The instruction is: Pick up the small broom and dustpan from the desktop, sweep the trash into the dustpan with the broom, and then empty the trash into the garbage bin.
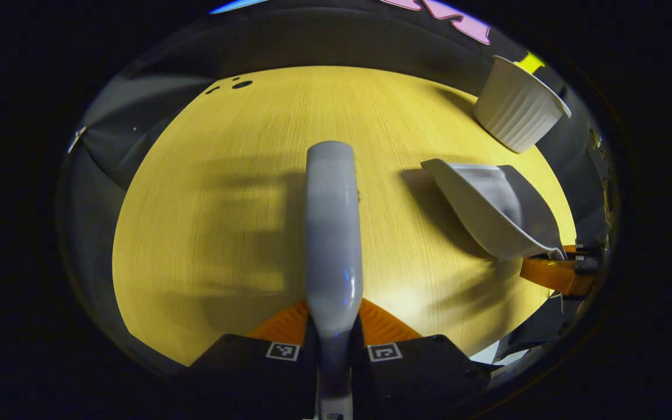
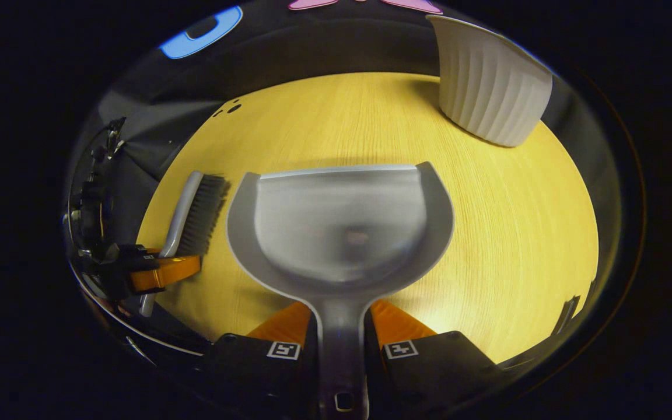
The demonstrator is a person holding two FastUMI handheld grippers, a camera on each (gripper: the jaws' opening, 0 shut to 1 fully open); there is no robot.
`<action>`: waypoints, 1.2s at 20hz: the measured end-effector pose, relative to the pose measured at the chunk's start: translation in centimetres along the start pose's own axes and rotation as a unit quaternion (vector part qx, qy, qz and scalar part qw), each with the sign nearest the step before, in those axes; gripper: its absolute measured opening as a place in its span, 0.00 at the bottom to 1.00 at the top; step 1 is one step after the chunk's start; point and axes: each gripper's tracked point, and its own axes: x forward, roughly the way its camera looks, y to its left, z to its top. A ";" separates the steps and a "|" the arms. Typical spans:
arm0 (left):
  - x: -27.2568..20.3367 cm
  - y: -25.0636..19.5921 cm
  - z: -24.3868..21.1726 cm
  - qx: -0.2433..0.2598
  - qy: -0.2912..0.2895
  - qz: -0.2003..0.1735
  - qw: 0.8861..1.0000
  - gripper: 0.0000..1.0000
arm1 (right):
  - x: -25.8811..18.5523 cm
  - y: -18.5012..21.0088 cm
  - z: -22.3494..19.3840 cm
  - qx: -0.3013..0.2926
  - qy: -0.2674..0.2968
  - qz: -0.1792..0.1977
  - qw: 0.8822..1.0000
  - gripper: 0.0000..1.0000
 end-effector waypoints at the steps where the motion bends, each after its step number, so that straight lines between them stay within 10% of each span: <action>1: 0.1 -0.2 0.0 0.008 0.005 0.002 1.000 0.29 | 0.5 -0.5 0.0 -0.010 0.000 -0.008 1.000 0.37; 9: -0.5 -1.0 0.7 0.026 0.021 0.003 0.999 0.35 | 0.4 0.1 -0.3 -0.006 0.022 0.014 1.000 0.47; 11: -1.4 -1.8 1.2 0.009 0.006 -0.019 1.000 0.52 | -0.2 0.7 0.3 -0.004 0.012 0.025 1.000 0.50; 13: -2.6 -2.2 1.7 -0.001 -0.010 -0.027 1.000 0.76 | -1.6 0.8 1.1 -0.016 -0.010 0.026 0.999 0.88; 15: -4.2 -2.7 2.4 -0.001 -0.036 -0.028 0.999 1.00 | -3.5 0.9 2.3 -0.027 -0.033 0.021 0.999 1.00; 20: -10.2 -4.9 4.7 0.013 -0.142 -0.042 0.989 0.96 | -9.7 1.7 6.5 -0.012 -0.139 0.019 0.990 0.99; 24: -17.2 -5.8 7.7 0.040 -0.268 -0.027 0.962 0.96 | -16.7 1.5 11.3 -0.020 -0.274 -0.006 0.961 0.99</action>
